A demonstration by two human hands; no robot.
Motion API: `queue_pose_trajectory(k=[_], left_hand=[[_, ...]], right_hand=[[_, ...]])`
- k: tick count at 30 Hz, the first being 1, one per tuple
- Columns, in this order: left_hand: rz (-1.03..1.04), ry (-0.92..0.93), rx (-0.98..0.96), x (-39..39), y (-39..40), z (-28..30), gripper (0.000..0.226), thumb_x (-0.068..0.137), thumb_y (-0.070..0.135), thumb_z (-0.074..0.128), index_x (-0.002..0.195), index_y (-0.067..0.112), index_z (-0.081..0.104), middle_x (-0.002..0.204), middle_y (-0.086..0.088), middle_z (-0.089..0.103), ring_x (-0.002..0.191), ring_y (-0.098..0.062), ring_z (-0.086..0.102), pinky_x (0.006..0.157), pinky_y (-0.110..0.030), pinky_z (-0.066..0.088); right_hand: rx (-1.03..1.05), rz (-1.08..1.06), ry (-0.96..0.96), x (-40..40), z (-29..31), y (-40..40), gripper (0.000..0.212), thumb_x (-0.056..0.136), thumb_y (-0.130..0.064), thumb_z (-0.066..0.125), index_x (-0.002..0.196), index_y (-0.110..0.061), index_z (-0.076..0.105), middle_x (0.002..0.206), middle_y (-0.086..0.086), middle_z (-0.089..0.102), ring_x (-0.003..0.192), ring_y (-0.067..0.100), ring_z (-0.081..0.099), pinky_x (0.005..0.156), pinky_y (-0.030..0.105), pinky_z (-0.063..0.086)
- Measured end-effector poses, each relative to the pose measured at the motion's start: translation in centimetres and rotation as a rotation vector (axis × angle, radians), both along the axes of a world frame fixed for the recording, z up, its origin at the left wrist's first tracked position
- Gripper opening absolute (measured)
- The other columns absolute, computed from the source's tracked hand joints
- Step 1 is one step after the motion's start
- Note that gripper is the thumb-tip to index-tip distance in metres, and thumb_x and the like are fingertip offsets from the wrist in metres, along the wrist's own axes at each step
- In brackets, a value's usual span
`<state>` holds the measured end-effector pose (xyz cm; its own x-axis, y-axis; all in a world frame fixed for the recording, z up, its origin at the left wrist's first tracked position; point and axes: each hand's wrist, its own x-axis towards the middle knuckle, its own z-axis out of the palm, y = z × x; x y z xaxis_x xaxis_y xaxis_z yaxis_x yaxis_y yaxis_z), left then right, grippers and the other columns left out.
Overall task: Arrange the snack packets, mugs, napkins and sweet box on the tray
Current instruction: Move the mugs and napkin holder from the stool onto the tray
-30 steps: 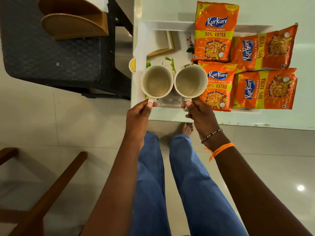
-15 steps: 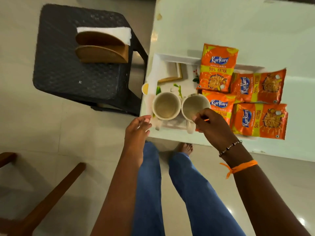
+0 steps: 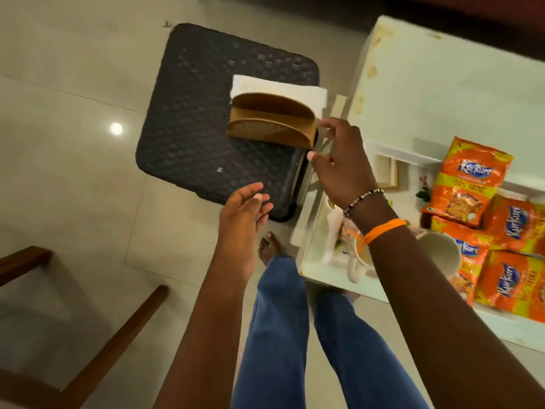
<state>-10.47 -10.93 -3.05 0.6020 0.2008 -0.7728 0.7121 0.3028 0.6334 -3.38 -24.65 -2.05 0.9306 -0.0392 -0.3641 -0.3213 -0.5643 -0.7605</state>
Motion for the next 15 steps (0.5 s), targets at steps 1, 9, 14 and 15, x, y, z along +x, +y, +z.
queue_pose_trajectory(k=[1, 9, 14, 15], left_hand=[[-0.002, -0.005, 0.008, 0.7, 0.7, -0.1, 0.022, 0.094, 0.011, 0.044, 0.109, 0.02, 0.058, 0.098, 0.003, 0.063, 0.094, -0.009, 0.062, 0.085, -0.021, 0.048], [-0.009, 0.021, -0.017, 4.9, 4.2, -1.6, 0.022, 0.096, 0.012, 0.041, 0.115, 0.015, 0.052, 0.097, 0.0, 0.062, 0.091, -0.012, 0.062, 0.095, -0.031, 0.045], [0.067, 0.084, -0.089, 4.6, 2.9, -2.1, 0.03, 0.095, 0.011, 0.043, 0.125, 0.01, 0.046, 0.092, -0.003, 0.062, 0.087, -0.015, 0.062, 0.092, -0.032, 0.046], [0.08, 0.093, -0.096, 4.4, 2.5, -2.2, 0.031, 0.095, 0.01, 0.043, 0.125, 0.009, 0.045, 0.09, -0.004, 0.063, 0.086, -0.015, 0.062, 0.091, -0.032, 0.047]], right_hand=[[-0.027, 0.006, -0.033, 0.8, -0.1, 0.7, 0.05, 0.083, -0.006, 0.058, 0.129, -0.014, 0.041, 0.131, 0.013, 0.041, 0.089, 0.017, 0.053, 0.087, 0.032, 0.046], [-0.176, 0.127, -0.127, 4.6, -2.3, 3.1, 0.051, 0.076, -0.007, 0.067, 0.123, -0.013, 0.048, 0.131, 0.011, 0.044, 0.113, 0.026, 0.052, 0.095, 0.037, 0.05], [-0.188, 0.266, -0.147, 3.6, -2.6, 2.5, 0.047, 0.077, -0.012, 0.067, 0.12, -0.012, 0.048, 0.125, 0.012, 0.047, 0.113, 0.029, 0.046, 0.097, 0.038, 0.042], [-0.203, 0.285, -0.152, 3.0, -2.5, 2.3, 0.046, 0.078, -0.013, 0.066, 0.12, -0.013, 0.049, 0.125, 0.011, 0.048, 0.113, 0.029, 0.044, 0.097, 0.032, 0.037]])
